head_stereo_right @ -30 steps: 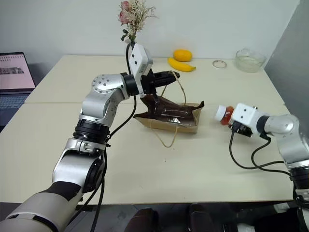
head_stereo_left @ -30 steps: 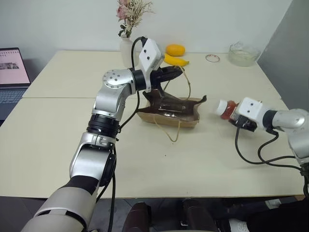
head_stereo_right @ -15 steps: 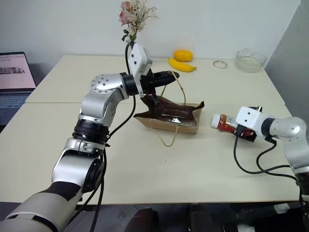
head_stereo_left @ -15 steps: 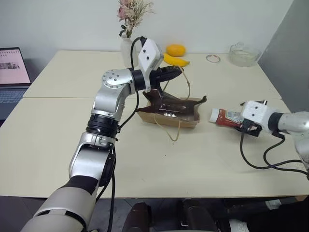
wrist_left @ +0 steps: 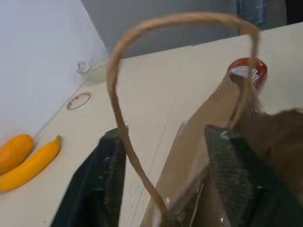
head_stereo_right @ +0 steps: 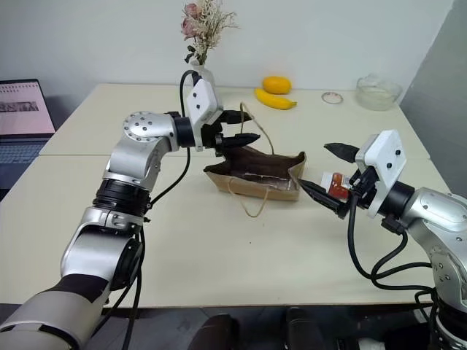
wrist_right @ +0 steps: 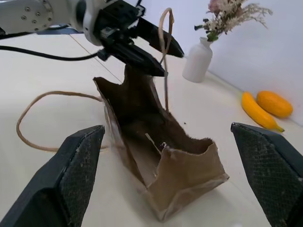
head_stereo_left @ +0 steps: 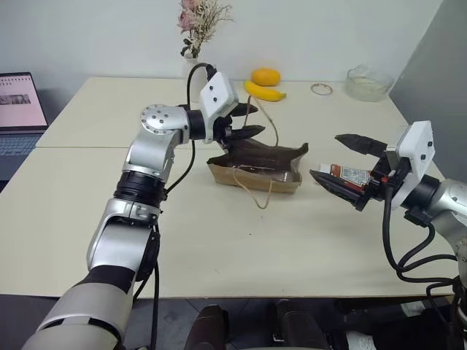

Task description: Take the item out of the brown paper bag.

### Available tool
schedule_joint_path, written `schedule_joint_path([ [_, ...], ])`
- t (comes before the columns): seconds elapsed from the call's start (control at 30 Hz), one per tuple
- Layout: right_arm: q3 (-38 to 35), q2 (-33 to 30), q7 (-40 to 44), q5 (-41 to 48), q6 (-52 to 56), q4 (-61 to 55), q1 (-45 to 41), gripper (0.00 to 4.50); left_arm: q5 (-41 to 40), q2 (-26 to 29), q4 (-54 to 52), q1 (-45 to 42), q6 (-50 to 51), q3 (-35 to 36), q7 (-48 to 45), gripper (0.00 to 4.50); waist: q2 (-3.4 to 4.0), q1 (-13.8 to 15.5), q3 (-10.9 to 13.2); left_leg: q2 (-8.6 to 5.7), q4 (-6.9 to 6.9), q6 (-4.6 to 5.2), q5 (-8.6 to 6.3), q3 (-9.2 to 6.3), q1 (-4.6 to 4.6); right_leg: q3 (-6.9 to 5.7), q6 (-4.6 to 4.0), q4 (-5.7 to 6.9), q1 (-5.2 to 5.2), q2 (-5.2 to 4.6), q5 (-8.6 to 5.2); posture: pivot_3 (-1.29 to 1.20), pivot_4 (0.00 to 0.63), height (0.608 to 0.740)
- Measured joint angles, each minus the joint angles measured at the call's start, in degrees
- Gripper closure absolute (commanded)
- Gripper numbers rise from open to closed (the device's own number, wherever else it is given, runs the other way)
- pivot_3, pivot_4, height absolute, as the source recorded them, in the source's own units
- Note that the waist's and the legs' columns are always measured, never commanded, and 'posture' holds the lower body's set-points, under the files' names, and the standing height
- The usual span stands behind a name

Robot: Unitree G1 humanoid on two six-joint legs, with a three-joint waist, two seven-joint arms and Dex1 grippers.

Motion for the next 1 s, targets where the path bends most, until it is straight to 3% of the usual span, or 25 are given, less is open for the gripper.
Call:
schedule_joint_path([
  [0.13, 1.6, -0.8, -0.3, -0.4, -1.0, 1.8, 0.0, 0.0, -1.0, 1.7, -2.8, 2.7, 2.5, 0.8, 0.1, 0.05, 0.0, 0.0, 0.0, 0.02, 0.0, 0.0, 0.0, -0.01, -0.01, 0.0, 0.0, 0.02, 0.0, 0.0, 0.0, 0.0, 0.15, 0.74],
  [0.4, 4.5, 0.4, -0.8, -2.4, -6.7, 6.0, 0.1, 0.0, -6.8, 8.3, -16.6, 10.9, 12.7, 7.8, 2.2, 0.05, 0.0, -0.1, 0.0, 0.05, 0.0, 0.0, 0.0, -0.03, 0.02, 0.01, 0.0, 0.03, 0.01, 0.01, 0.0, 0.0, 0.15, 0.74],
  [0.5, 4.6, 3.0, -2.2, -3.8, -10.0, 7.1, 1.4, 0.0, -6.8, 10.0, -21.6, 16.6, 14.1, 11.2, 7.0, 0.05, 0.0, -0.1, 0.0, 0.08, 0.0, 0.0, 0.0, -0.02, 0.03, 0.04, 0.0, 0.02, 0.0, -0.01, 0.0, 0.0, 0.15, 0.74],
  [0.63, 4.6, 7.1, -4.5, -5.4, -14.5, 7.9, 2.9, 0.0, -5.9, 7.1, -26.5, 21.8, 17.6, 17.2, 21.3, 0.05, 0.0, 0.0, 0.0, 0.07, 0.01, -0.01, 0.0, -0.1, 0.03, 0.09, 0.01, 0.05, 0.03, -0.07, 0.0, 0.0, 0.15, 0.74],
  [0.77, 5.7, 12.7, -8.9, -9.1, -19.3, 8.5, 7.0, 0.0, -3.5, -0.6, -37.8, 34.7, 17.2, 20.4, 34.2, 0.05, 0.01, 0.1, -0.1, 0.05, -0.05, -0.03, 0.0, -0.02, 0.03, 0.23, -0.01, -0.05, 0.04, -0.36, 0.01, 0.0, 0.15, 0.74],
  [0.87, 7.9, 16.3, -11.8, -13.5, -24.5, 9.8, 9.4, 0.0, -2.3, -4.1, -39.9, 41.7, 17.0, 19.2, 37.9, 0.05, 0.0, 0.2, -0.1, 0.03, -0.02, -0.03, 0.0, -0.05, 0.04, 0.18, -0.03, -0.01, 0.04, -0.37, 0.04, 0.0, 0.15, 0.74],
  [1.0, 10.8, 18.8, -12.5, -15.6, -27.6, 10.1, 10.6, 0.0, -1.8, -6.1, -41.6, 44.4, 14.2, 18.2, 40.7, 0.05, 0.01, 0.1, -0.1, 0.03, -0.02, -0.03, 0.0, -0.05, 0.21, 0.15, -0.09, 0.07, 0.12, -0.32, 0.07, 0.0, 0.15, 0.74],
])
